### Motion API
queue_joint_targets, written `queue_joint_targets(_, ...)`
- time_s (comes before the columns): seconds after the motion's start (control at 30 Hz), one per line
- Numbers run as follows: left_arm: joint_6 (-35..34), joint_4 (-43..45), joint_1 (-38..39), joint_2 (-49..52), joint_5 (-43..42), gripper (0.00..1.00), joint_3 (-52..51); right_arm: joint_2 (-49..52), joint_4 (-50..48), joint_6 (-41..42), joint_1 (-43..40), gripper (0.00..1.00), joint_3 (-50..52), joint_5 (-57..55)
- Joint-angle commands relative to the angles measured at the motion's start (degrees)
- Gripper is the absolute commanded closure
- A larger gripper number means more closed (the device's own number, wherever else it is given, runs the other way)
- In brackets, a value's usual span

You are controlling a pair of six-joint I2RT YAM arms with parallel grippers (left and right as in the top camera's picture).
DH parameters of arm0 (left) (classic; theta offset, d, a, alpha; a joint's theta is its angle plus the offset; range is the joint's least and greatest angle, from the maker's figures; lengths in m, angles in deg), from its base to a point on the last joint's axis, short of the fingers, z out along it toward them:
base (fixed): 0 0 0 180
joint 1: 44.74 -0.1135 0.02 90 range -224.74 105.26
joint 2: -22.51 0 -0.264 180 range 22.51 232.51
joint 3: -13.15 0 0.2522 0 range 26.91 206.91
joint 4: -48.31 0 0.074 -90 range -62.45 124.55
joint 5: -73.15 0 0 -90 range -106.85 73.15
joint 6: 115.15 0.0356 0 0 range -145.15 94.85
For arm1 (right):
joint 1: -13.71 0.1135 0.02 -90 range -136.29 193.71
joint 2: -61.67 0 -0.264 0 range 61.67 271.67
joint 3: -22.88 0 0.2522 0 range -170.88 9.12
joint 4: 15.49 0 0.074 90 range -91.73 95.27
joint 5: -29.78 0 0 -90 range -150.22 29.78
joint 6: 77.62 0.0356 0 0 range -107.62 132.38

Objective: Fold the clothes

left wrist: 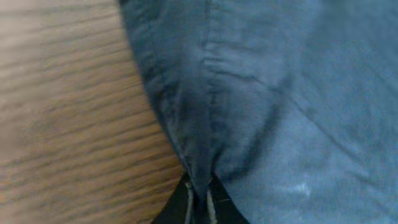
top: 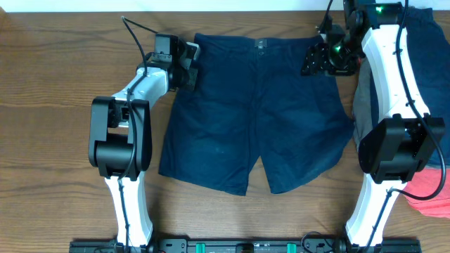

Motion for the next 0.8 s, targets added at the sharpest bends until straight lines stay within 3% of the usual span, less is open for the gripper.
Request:
queue_joint_targets(0.0,-8.94,-2.29,-1.84,0.90,10.60,0.94,0.63,-1.68,-1.31,-0.42,0.87,0.31,-1.07,3.96)
queue_joint_targets(0.23,-15.10,-12.94,-9.20,-2.45,12.00,0.94,0.63,-1.66,-5.51,2.12,3.43,0.36,-1.05,3.32)
queue_joint_targets(0.37,-20.13,-24.28,-15.39,-4.57,11.98,0.94,0.63,-1.60,-8.04,5.46,5.49,0.39,-0.96,-0.35)
queue_joint_targets(0.5,-20.76,-37.05,-21.64,-5.75,11.98,0.93,0.63,-1.51,-9.38,10.75,7.78,0.41,-0.96,-7.19)
queue_joint_targets(0.6,-20.79,-45.64,-25.97,-5.90,11.93,0.83,0.63,-1.05,-10.38,14.10,9.66,0.42,-0.94,-11.89)
queue_joint_targets(0.77,-20.50,-53.31,-30.10,-6.01,11.96,0.45,0.63,1.49,-11.23,18.82,12.33,0.42,-0.94,-14.10)
